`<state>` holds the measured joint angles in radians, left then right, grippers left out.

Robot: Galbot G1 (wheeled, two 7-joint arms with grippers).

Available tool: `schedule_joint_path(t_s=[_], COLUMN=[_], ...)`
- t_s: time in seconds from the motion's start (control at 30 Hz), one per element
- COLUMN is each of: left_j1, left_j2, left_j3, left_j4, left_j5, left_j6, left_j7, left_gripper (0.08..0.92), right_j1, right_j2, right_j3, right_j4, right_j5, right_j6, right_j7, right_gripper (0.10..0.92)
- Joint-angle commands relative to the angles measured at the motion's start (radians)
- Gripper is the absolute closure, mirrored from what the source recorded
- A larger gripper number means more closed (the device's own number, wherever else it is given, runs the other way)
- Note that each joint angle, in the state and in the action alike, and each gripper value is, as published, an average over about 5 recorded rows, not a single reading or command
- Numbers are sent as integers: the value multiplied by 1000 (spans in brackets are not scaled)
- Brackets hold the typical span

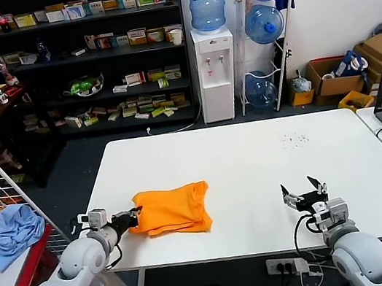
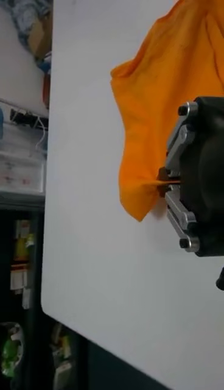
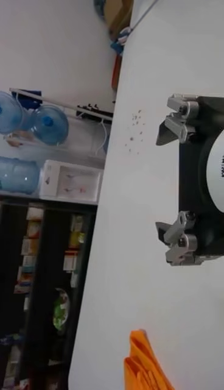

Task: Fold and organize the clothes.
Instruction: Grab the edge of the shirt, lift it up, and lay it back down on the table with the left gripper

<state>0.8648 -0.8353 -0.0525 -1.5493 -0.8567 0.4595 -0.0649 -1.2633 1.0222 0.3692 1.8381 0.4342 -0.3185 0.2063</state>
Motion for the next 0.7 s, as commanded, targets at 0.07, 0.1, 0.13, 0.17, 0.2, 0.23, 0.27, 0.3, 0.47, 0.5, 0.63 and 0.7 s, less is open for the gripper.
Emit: schedule_joint_path(t_s=[0.07,0.1,0.13,0.17,0.2,0.23,0.27,0.3,0.47,0.5,0.63,0.7], left_j1=[-25,-30,-34,-38,-41,-43,-46,-49,-67,-75,-123,-138], left_j2=[240,265,285,305,323,339,353,365,415,424,454,465], left_j3=[-7,-6,-5,-5,-4,-5,-6,-7,-18,-19,-14,-8], left_j4=[51,66,80,95,111,128,144,159,193,192,175,151], left_j5=[161,184,211,243,281,326,374,421,565,575,545,500], left_j6=[-14,-15,-18,-21,-27,-36,-48,-61,-101,-104,-94,-78], left_j7=[26,36,46,55,64,75,83,92,109,109,101,93], left_gripper=[885,885,885,885,885,885,885,885,885,885,885,885], right_j1=[10,13,14,17,19,20,22,23,32,34,38,39], right_j2=[8,8,7,6,4,3,1,-1,-1,1,11,14], right_j3=[-41,-46,-50,-53,-57,-60,-63,-67,-78,-79,-83,-85], right_j4=[4,5,6,8,11,13,14,16,15,13,3,0], right_j5=[-38,-38,-38,-38,-39,-40,-41,-42,-45,-45,-46,-48], right_j6=[5,5,6,6,6,6,6,7,11,13,20,22], right_j7=[1,1,0,0,0,0,0,0,-3,-4,-7,-8], right_gripper=[203,203,203,203,203,203,203,203,203,203,203,203])
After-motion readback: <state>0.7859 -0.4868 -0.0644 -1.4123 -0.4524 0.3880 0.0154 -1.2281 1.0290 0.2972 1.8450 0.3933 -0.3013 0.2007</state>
